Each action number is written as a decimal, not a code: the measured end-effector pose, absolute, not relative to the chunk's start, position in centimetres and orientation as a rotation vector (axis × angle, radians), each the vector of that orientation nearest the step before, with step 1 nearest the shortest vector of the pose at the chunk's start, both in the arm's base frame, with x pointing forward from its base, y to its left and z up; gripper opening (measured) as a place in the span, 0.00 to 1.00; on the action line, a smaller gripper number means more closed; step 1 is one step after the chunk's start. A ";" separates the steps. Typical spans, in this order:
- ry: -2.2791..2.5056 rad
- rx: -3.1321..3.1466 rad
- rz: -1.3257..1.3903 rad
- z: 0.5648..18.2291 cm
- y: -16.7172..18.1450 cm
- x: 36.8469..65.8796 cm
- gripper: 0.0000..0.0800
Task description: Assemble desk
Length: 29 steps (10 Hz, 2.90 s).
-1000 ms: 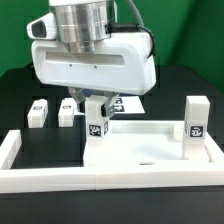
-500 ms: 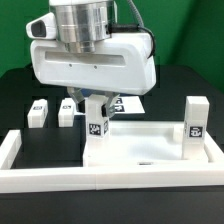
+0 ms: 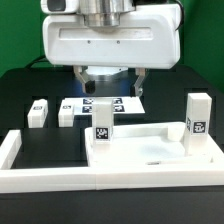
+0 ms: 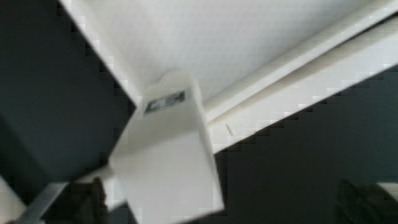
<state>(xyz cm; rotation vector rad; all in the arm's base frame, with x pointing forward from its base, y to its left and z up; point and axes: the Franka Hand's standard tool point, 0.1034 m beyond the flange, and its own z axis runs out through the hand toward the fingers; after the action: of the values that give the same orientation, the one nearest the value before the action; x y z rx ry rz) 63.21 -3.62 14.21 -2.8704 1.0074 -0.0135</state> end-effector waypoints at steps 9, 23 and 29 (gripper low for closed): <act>1.507 -2.630 0.077 12.5 0.2 58.8 0.81; 1.682 -2.521 0.027 7.5 -0.1 53.2 0.81; 1.888 -2.347 -0.003 2.3 3.1 52.4 0.81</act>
Offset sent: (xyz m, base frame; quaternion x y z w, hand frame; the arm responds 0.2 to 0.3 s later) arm 0.0000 0.0000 0.0000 0.0000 0.0000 0.0000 1.0000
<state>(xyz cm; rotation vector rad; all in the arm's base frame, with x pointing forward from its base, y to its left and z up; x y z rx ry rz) 52.43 3.12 2.31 -2.3473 1.8883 -0.0032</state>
